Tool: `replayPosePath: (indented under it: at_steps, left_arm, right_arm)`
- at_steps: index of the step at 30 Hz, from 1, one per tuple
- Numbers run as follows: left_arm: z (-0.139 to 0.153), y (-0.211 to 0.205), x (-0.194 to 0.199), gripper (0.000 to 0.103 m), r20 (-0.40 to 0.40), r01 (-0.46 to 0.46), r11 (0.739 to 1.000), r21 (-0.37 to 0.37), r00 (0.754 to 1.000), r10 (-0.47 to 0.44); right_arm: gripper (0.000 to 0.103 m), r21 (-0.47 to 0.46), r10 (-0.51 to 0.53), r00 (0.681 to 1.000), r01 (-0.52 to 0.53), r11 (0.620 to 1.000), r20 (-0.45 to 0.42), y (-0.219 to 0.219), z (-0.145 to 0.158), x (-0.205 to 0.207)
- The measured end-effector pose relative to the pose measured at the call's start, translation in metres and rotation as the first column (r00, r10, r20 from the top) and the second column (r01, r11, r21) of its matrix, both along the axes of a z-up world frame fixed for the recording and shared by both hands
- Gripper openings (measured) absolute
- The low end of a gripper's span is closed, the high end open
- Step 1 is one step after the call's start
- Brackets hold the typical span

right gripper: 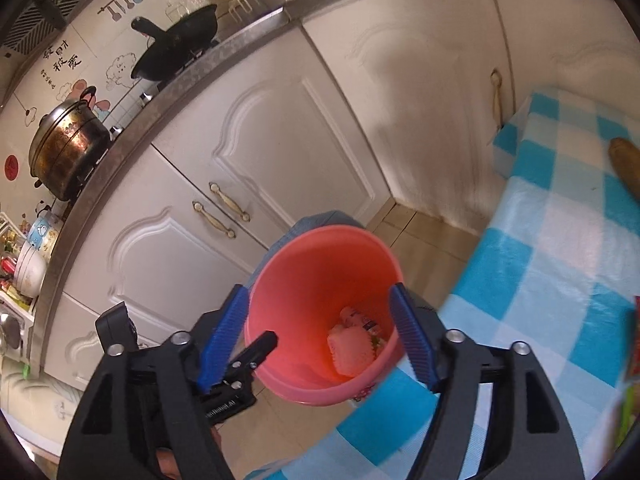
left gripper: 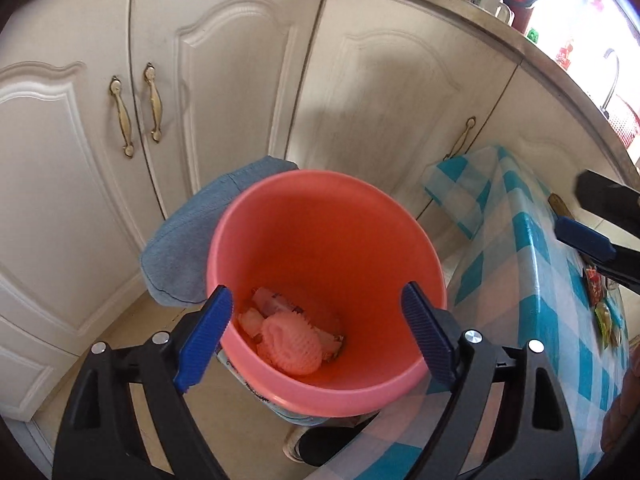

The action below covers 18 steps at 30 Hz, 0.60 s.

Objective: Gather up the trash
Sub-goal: 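Drop foam net and green wrapper into the orange bucket, opening both tools, then move left tool back to the table and grasp a brown potato peel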

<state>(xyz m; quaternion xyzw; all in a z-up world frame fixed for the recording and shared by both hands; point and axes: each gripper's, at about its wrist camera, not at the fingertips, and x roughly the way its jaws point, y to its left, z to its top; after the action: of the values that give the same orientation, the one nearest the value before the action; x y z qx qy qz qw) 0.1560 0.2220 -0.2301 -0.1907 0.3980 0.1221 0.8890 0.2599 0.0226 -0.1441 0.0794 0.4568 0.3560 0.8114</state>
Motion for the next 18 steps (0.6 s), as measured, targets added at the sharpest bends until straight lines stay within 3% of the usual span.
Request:
replayPosePath:
  at_steps: [5,10,18]
  left_arm:
    - [0.016,-0.006,-0.011,0.087,0.016,0.009,0.999,0.034,1.000,-0.009]
    - [0.031,-0.027,-0.019,0.087,0.030,0.072,0.995,0.067,0.997,-0.074]
    - [0.053,-0.071,-0.034,0.087,0.050,0.193,0.975,0.111,0.979,-0.200]
  right_arm:
    - [0.089,-0.023,-0.071,0.993,0.074,0.997,0.091,-0.032,0.021,-0.022]
    - [0.089,-0.049,-0.139,0.980,0.147,0.988,0.141,-0.063,0.027,-0.049]
    - [0.090,-0.056,-0.283,0.945,0.295,0.954,0.164,-0.124,0.013,-0.102]
